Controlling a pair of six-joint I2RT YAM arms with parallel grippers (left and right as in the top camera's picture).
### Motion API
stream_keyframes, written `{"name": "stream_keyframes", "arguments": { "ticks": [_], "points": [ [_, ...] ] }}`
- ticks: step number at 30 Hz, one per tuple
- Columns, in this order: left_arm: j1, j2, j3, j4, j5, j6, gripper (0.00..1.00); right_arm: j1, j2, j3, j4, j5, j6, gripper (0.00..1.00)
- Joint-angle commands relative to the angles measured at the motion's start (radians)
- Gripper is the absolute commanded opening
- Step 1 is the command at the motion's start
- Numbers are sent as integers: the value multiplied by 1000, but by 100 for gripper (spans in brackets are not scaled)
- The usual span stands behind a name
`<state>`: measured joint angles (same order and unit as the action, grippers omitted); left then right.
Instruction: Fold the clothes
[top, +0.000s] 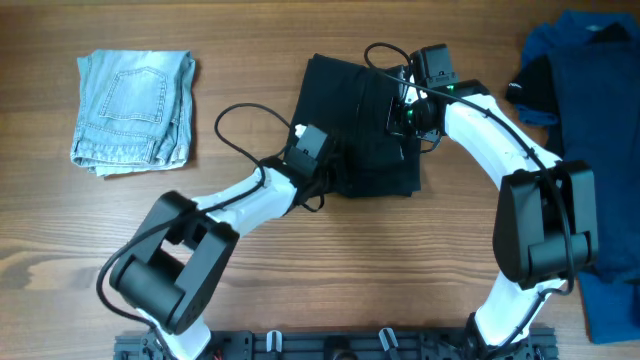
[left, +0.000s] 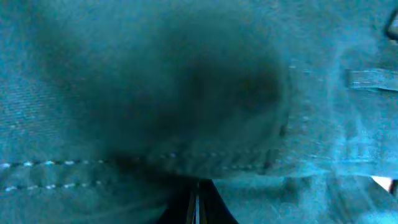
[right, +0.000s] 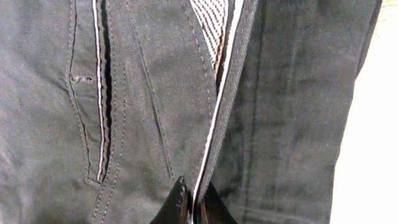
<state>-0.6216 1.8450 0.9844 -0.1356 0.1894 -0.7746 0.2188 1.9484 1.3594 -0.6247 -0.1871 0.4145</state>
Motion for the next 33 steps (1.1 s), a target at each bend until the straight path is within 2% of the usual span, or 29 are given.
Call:
{"name": "stream_keyframes", "arguments": {
  "ticks": [1,4,8,14,19,24,28,29,30,33],
  "points": [
    [2,26,-1,5,-92,-42,4,-4,-26,13,4,-16,-14,4],
    [2,65,-1,5,-140,-66,4,-4,-29,13,3,-16,-14,4],
    [12,146,-1,6,-183,-183,4,-4,-87,13,-45,-16,35,4],
    [26,148,-1,13,-184,-184,4,-4,-132,7,-151,-16,68,4],
    [26,147,-1,16,-183,-183,4,-4,-124,-58,-150,39,110,4],
    [26,129,-1,13,-180,-172,4,-4,-121,-59,-156,142,109,4],
    [26,130,-1,13,-180,-172,4,-4,-121,-60,-178,146,110,4],
    [26,130,-1,13,-180,-172,4,-4,-121,-60,-182,145,109,12],
    [26,129,-1,13,-180,-172,4,-4,-121,-60,-191,137,109,24],
    [26,67,-1,12,-161,-131,4,-4,-121,-60,-221,95,108,27]
  ]
}}
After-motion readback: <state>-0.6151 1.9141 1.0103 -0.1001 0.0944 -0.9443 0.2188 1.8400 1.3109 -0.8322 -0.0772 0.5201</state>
